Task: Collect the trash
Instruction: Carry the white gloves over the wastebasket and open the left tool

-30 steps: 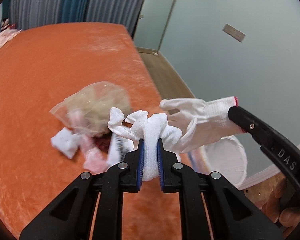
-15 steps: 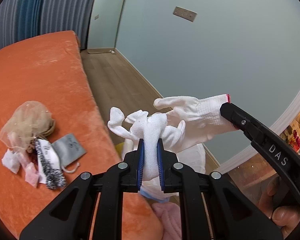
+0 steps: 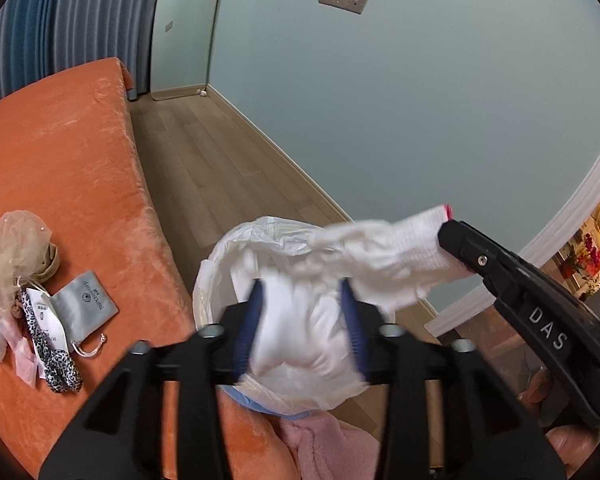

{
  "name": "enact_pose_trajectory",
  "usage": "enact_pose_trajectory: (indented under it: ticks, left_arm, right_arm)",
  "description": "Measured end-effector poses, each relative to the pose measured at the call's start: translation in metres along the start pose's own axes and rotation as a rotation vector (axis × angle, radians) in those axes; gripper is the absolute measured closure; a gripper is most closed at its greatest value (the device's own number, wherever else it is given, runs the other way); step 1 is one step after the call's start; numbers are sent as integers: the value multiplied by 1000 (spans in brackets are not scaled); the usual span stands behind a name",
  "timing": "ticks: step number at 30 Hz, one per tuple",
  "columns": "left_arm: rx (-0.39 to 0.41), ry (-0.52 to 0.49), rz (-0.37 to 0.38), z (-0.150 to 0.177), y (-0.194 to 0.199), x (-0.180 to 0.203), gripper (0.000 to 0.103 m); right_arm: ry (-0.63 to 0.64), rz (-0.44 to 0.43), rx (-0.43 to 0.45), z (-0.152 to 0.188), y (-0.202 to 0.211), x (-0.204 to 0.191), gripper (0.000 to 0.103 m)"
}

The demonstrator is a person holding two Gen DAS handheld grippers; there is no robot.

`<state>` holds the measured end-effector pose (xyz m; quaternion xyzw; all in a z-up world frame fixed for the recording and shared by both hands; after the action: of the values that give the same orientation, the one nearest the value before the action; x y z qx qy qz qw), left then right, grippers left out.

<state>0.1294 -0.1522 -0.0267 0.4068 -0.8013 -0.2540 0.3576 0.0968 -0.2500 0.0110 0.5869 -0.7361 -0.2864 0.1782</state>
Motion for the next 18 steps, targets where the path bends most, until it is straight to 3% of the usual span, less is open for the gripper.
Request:
enact_pose_trajectory:
  ticks: [1,4,18]
  left_arm:
    - [11,5,-5,-2,1,-1,45]
    - [15,9,-10,-4,4,-4,43]
    - [46,85,-93,12,39,-54,37]
  right_arm:
    - [5,6,-1,3,1,3,90]
    - [5,17,1,2,0,7,76]
    - [52,-18,-20,18,11,-26,54]
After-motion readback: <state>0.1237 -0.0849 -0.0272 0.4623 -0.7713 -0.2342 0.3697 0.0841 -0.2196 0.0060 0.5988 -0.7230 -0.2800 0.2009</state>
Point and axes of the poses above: each gripper's, at about its wrist camera, not at the fingertips, and y roughly against the way its jaws point, x to its right, z to its underside, the point moved 5 cm from there along -y, roughly the way its jaws point, and after that the axes turned 7 degrees about y, right-handed, at the moved point
